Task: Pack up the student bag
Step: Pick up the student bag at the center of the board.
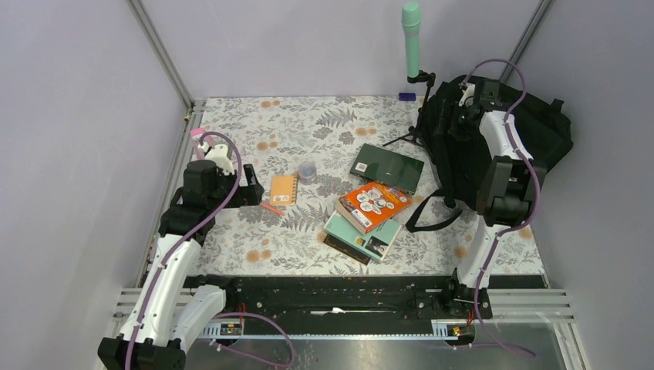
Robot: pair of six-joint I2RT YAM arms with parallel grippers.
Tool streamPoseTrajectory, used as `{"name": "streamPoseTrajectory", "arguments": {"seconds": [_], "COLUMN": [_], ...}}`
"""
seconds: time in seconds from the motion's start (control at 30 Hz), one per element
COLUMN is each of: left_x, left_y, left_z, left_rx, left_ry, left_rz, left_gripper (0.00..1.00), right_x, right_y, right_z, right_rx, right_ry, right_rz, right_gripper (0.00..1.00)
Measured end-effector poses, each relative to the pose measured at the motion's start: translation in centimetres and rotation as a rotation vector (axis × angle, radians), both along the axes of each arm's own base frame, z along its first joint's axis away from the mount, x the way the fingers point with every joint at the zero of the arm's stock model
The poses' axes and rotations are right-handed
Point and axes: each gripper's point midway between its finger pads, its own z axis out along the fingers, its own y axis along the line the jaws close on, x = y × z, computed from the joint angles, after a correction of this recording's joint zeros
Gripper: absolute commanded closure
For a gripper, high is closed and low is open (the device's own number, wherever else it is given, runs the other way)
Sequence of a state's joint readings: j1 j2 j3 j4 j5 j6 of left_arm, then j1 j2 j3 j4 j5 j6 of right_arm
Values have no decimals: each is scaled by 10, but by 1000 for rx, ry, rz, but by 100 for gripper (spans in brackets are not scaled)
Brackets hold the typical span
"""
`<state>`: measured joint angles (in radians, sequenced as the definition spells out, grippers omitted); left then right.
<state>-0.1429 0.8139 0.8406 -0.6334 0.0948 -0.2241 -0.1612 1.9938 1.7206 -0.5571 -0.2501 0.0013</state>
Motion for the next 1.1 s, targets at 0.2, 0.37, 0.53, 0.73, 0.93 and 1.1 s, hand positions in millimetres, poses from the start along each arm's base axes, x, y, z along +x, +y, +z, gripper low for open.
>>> {"name": "streamPoseTrajectory", "arguments": {"seconds": [0.2,0.37,0.53,0.73,0.93,1.1], "left_x": [0,1,1,2,2,2], "left_y": [0,0,0,0,2,2], "left_z": [0,-2,-4,-5,-5,-5], "left_rx": [0,2,2,4,10,10], "left_ry": [0,10,15,20,20,20], "left_rz": [0,0,0,1,9,9], "left_gripper": [1,1,1,1,1,1], "right_x": [6,9,16,22,16,-9], "right_y": [5,13,18,20,16,0], "right_z": [-24,-34,-34,-37,-37,-5], "right_rx": [6,38,52,77,94,24], "right_ry": [46,73,67,71,52,-5], "right_rz": [54,88,108,83,-28,-154], "right_gripper": [22,27,46,100,100,100]}}
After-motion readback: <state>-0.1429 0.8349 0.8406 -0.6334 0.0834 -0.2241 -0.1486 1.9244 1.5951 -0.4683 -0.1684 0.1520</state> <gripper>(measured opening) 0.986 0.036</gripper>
